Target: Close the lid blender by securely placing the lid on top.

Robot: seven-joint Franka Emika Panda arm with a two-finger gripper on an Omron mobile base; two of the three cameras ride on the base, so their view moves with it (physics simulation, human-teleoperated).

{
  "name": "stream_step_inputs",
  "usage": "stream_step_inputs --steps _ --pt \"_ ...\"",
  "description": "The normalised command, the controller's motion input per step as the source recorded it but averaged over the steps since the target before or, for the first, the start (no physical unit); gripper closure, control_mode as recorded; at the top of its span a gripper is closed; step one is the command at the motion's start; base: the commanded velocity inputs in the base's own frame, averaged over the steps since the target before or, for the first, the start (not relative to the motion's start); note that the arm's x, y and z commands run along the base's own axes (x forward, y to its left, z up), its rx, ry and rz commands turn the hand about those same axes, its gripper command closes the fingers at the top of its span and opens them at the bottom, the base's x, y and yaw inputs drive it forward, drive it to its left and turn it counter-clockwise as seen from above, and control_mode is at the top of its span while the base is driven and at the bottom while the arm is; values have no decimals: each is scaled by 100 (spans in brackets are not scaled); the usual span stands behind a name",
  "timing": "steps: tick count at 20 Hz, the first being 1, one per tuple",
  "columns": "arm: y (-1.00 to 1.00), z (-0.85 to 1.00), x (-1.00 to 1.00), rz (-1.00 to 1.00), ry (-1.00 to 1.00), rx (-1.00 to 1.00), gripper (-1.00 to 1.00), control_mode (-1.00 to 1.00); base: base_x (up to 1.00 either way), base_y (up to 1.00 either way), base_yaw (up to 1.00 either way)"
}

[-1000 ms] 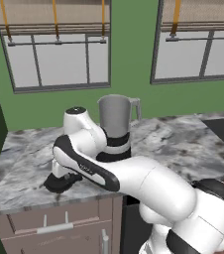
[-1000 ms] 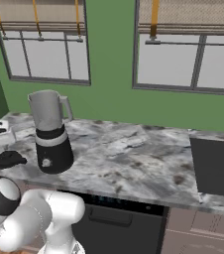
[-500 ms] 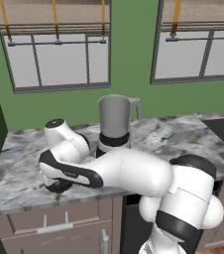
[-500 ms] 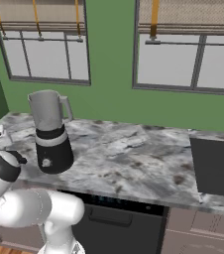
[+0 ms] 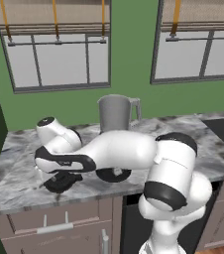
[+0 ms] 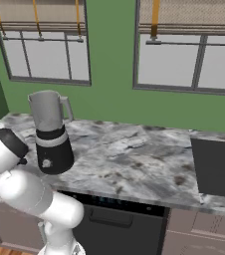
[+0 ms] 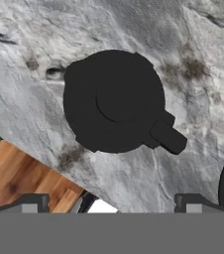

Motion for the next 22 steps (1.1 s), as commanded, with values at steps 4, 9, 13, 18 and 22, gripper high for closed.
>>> stream_step_inputs --steps 4,9,13,18,22 --pt "0 -26 20 0 0 0 -100 -100 0 0 0" --pt "0 -28 5 0 0 0 -100 -100 0 0 0" --pt "0 -20 6 0 0 0 -100 -100 0 0 0" --pt "0 -12 21 -2 0 0 -100 -100 0 0 0" --pt "3 -4 22 -2 0 0 -100 -100 0 0 0"
